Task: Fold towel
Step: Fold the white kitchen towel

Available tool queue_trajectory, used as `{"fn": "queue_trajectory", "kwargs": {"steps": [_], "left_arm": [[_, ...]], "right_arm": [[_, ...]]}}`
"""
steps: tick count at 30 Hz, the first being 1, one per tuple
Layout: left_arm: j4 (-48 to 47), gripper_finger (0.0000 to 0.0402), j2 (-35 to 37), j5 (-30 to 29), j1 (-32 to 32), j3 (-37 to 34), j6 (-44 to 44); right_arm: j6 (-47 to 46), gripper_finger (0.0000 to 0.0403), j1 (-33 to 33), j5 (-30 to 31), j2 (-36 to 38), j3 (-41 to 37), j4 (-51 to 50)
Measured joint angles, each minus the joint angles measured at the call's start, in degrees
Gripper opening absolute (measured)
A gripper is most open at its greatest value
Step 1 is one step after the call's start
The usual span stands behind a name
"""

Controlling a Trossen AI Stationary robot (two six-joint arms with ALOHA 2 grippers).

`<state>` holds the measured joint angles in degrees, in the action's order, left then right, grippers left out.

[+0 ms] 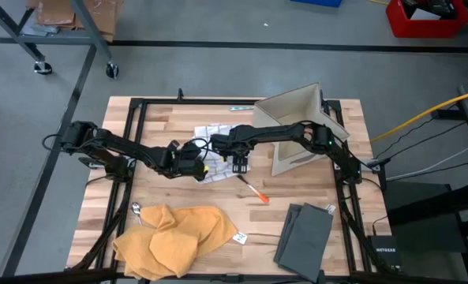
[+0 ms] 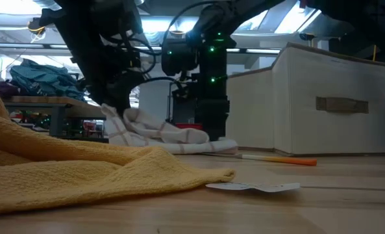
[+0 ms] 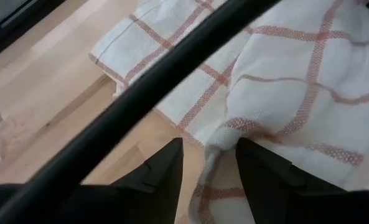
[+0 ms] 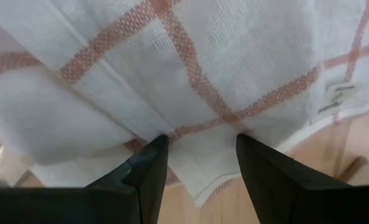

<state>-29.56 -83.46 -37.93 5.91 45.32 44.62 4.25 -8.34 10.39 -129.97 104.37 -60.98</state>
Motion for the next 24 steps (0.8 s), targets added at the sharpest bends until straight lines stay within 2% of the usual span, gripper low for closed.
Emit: {"fn": "queue_trajectory", "kwargs": {"steps": [8,12,17,24], "left_arm": [[0.3,0.0141,2.6,-0.3,0.0,0.0,2.9],[0.3,0.0141,6.9,-1.1,-0.4,0.0,2.4],[0.3,0.0141,13.3,-1.2,-0.3,0.1,-1.9],[0.3,0.0141,16.6,5.3,2.8,0.1,-7.8]], "right_arm": [[0.3,0.0195,0.0,0.3,0.0,5.9,-2.6],[0.7,0.0195,0.1,3.0,0.0,11.5,-4.8],[0.7,0.0195,0.0,2.7,0.0,18.7,-10.1],[0.2,0.0195,2.5,1.6,0.0,22.7,-20.2]]}}
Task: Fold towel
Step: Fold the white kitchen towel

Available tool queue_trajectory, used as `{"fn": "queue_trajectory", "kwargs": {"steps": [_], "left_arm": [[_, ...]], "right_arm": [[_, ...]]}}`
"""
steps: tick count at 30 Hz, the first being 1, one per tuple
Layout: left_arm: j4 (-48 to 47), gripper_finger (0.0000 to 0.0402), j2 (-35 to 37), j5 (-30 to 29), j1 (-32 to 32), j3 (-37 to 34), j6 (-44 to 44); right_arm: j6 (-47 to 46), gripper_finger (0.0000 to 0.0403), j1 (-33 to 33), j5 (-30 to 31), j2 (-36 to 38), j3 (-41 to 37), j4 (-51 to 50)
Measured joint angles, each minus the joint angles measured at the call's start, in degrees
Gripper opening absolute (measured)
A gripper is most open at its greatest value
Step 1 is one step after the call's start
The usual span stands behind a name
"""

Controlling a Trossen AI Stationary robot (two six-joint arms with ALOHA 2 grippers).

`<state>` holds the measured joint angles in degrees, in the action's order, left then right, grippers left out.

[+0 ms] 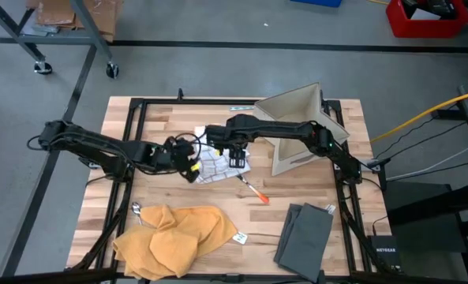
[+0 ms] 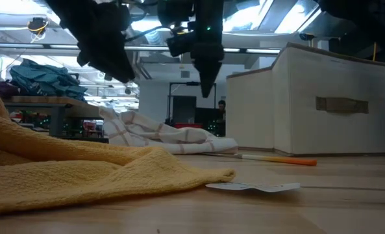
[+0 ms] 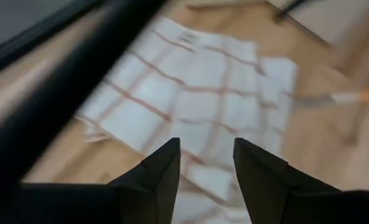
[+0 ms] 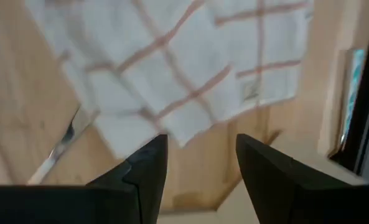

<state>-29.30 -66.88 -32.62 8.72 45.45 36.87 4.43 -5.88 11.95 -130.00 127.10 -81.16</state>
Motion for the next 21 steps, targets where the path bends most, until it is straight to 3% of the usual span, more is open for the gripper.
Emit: {"fn": "queue_trajectory", "kwargs": {"steps": [12,21], "left_arm": [[1.4,0.0141,-7.7,2.5,8.2,0.0,-8.7],[7.9,0.0141,-16.4,3.6,11.5,0.0,-16.4]], "right_arm": [[2.0,0.0195,8.3,0.0,0.0,-6.1,-0.8],[3.4,0.0195,10.6,2.9,0.0,-13.0,0.6]]}}
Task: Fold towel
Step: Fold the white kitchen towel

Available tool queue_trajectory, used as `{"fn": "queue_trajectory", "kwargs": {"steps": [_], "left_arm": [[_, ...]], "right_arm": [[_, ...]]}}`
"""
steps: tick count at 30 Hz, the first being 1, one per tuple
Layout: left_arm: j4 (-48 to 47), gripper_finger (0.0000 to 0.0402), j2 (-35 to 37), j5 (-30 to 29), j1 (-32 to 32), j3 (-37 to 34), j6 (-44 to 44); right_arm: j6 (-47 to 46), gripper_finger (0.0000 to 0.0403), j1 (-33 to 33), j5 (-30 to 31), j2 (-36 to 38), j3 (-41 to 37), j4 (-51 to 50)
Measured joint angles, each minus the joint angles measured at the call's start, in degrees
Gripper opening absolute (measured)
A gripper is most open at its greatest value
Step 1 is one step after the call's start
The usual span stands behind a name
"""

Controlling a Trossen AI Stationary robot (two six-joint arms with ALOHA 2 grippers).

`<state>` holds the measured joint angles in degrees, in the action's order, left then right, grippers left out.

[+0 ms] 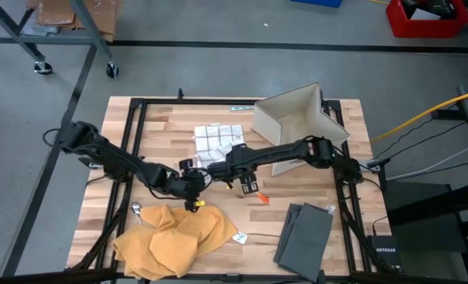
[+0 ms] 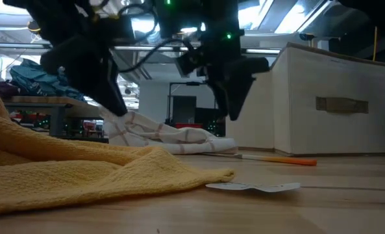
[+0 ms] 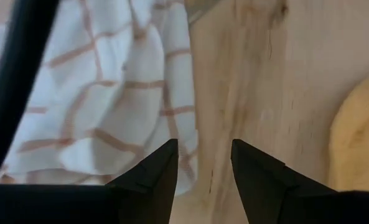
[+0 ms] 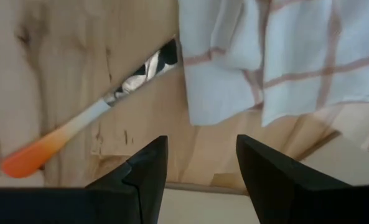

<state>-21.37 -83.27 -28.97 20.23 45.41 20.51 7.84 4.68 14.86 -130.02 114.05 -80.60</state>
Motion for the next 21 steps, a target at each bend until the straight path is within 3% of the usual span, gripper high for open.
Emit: {"fn": "queue_trajectory", "kwargs": {"steps": [21], "left_arm": [[1.3,0.0141,-9.3,0.3,-1.5,0.0,0.5]], "right_arm": [[1.4,0.0195,-0.2,-0.5,0.0,-11.4,14.2]]}}
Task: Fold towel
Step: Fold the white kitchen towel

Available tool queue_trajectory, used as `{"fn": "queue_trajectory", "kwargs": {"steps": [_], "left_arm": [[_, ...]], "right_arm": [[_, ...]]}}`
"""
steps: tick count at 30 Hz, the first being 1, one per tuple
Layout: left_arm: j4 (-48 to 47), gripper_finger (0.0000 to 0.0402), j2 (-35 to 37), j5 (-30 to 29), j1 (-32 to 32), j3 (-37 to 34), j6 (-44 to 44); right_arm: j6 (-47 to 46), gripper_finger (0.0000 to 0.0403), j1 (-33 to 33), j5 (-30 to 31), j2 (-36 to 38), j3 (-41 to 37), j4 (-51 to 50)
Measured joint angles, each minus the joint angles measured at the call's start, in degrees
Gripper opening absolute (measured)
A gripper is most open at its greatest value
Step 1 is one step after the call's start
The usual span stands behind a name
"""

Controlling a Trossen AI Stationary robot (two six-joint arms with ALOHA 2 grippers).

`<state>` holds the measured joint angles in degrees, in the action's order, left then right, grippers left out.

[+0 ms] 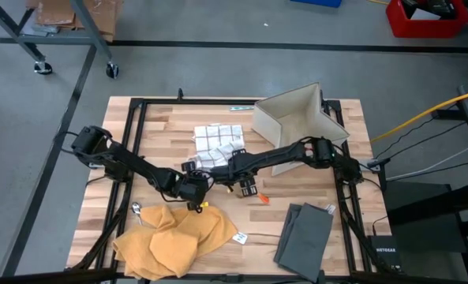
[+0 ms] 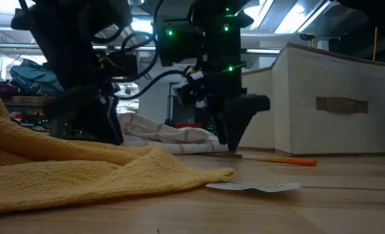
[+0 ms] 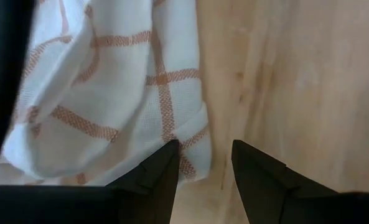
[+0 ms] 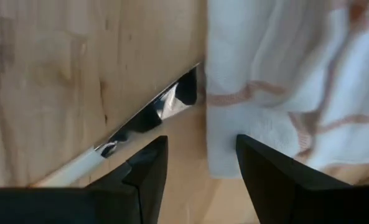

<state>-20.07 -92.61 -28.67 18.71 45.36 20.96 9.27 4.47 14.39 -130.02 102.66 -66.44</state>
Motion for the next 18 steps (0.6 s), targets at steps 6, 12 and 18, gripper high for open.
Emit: {"fn": "queue_trajectory", "kwargs": {"steps": [6,12,18], "left_arm": [[0.5,0.0141,-1.9,0.0,-2.1,0.1,-0.1],[0.9,0.0141,-3.6,0.0,-3.3,0.2,1.3],[2.0,0.0115,-3.6,0.0,-3.3,0.1,1.7]], "right_arm": [[0.2,0.0195,0.0,0.6,0.2,-3.3,3.6],[0.3,0.0195,0.0,0.6,0.4,-4.4,5.0],[0.3,0.0195,0.1,0.3,0.3,-4.4,5.2]]}}
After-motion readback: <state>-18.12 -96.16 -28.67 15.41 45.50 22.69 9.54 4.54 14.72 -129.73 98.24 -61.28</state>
